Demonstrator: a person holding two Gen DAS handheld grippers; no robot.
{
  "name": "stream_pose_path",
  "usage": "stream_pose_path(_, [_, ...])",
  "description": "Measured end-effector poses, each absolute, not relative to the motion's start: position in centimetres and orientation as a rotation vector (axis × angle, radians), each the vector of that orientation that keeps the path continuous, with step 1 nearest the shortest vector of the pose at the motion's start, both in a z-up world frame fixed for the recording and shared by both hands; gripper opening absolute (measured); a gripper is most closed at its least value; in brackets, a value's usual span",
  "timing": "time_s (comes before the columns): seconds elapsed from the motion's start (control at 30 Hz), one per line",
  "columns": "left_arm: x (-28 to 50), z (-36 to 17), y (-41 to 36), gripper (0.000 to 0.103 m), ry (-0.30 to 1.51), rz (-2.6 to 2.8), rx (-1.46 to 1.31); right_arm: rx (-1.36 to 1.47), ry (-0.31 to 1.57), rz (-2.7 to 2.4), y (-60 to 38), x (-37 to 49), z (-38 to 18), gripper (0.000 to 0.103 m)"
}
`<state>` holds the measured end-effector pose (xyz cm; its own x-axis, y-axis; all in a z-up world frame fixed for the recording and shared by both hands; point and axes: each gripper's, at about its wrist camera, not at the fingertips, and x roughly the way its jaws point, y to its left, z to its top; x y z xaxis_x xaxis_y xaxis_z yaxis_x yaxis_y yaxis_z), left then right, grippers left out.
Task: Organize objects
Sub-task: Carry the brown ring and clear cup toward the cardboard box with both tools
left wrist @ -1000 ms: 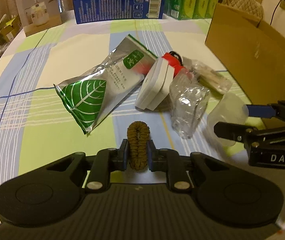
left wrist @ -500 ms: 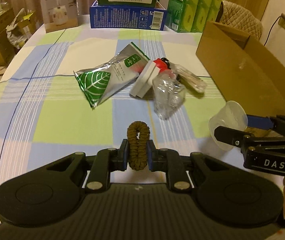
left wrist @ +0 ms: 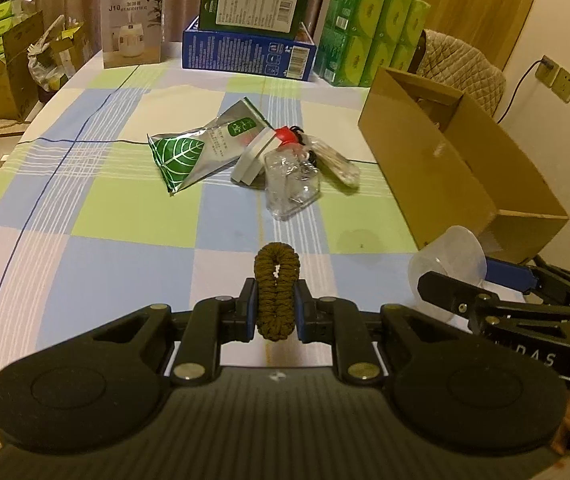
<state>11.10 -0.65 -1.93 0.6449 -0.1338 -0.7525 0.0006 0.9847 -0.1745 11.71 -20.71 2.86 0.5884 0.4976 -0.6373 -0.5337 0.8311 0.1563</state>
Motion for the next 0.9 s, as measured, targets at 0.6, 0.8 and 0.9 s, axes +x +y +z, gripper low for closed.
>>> stream_pose_path(0.6, [7.9, 1.2, -2.5, 0.015, 0.809, -0.108, -0.177, -0.067, 0.687, 0.562, -23.3, 9.1, 5.5, 0.071])
stream_pose_path(0.8, [7.9, 1.9, -3.6, 0.015, 0.798, -0.139, -0.171, -0.059, 0.678, 0.536, -24.6, 9.5, 6.0, 0.071])
stream_pose_path(0.9, [8.0, 2.2, -4.1, 0.015, 0.793, -0.153, -0.17, -0.057, 0.675, 0.528, -25.1, 9.7, 6.2, 0.071])
